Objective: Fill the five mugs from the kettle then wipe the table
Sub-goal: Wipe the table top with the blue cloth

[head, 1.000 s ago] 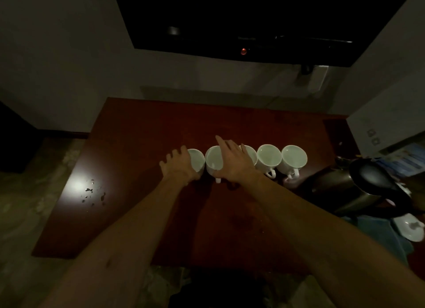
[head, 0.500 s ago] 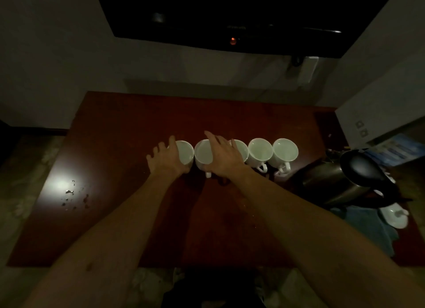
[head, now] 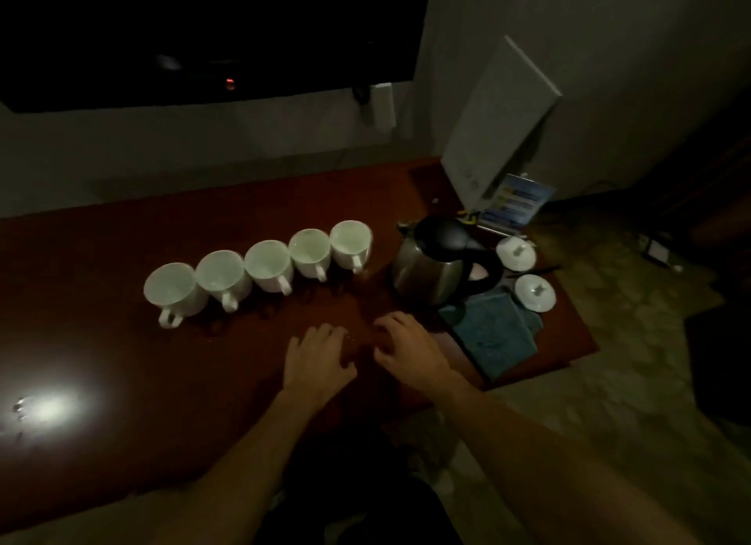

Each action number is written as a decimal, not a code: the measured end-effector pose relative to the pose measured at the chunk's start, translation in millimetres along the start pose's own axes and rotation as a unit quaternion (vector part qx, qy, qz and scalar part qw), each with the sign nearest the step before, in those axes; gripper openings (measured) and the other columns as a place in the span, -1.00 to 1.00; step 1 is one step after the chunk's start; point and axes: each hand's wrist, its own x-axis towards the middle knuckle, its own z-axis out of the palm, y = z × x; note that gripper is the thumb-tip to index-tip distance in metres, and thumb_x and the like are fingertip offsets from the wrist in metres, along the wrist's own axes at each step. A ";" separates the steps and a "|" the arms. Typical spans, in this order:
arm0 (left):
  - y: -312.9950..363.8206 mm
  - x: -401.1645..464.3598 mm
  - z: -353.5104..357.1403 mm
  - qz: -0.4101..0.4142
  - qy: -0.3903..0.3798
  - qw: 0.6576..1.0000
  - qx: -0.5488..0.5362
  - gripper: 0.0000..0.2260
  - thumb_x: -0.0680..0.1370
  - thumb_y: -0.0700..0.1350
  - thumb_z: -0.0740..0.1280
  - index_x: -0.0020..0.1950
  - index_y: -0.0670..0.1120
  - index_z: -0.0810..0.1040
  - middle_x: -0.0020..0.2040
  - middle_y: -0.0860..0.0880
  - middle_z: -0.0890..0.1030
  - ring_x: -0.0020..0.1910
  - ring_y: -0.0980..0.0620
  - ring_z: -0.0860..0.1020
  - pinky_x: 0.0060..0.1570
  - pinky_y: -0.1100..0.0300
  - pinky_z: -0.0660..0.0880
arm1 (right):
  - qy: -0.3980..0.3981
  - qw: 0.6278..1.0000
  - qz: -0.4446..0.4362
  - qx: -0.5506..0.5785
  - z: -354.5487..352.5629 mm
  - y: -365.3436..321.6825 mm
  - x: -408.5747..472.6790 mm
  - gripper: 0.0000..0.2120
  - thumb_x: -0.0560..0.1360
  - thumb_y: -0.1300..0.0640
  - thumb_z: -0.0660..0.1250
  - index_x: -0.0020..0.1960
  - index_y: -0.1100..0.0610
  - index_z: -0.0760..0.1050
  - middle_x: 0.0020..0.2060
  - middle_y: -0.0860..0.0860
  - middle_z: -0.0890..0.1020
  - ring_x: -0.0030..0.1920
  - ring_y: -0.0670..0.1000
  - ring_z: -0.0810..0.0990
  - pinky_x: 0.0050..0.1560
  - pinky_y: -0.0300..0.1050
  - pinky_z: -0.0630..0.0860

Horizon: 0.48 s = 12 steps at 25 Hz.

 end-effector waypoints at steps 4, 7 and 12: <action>102.4 30.1 46.1 0.107 -0.068 0.992 0.013 -0.49 0.56 0.10 0.24 0.48 -0.01 0.32 0.46 -0.02 0.36 0.38 -0.04 0.36 0.32 -0.03 0.32 | 0.066 0.991 0.112 0.011 -15.9 122.3 -51.9 -0.53 0.60 -0.06 0.32 0.44 0.12 0.48 0.37 0.07 0.50 0.39 0.12 0.47 0.39 0.00 0.42; 162.0 61.0 60.0 0.149 -0.063 0.986 0.030 -0.42 0.58 0.07 0.22 0.56 -0.05 0.18 0.55 -0.04 0.22 0.48 -0.08 0.25 0.37 -0.05 0.27 | 0.090 0.986 0.141 -0.020 -34.2 179.3 -54.5 -0.39 0.62 -0.11 0.30 0.58 0.12 0.29 0.54 0.16 0.33 0.52 0.18 0.32 0.52 0.10 0.31; 203.0 89.8 72.3 0.102 -0.051 0.992 0.055 -0.44 0.62 0.07 0.17 0.58 -0.07 0.14 0.51 -0.07 0.28 0.46 -0.11 0.26 0.36 -0.08 0.27 | 0.008 0.993 0.097 -0.069 -39.7 219.4 -29.6 -0.31 0.66 -0.26 0.10 0.68 -0.08 -0.08 0.67 0.08 -0.03 0.66 0.18 -0.06 0.61 0.29 0.04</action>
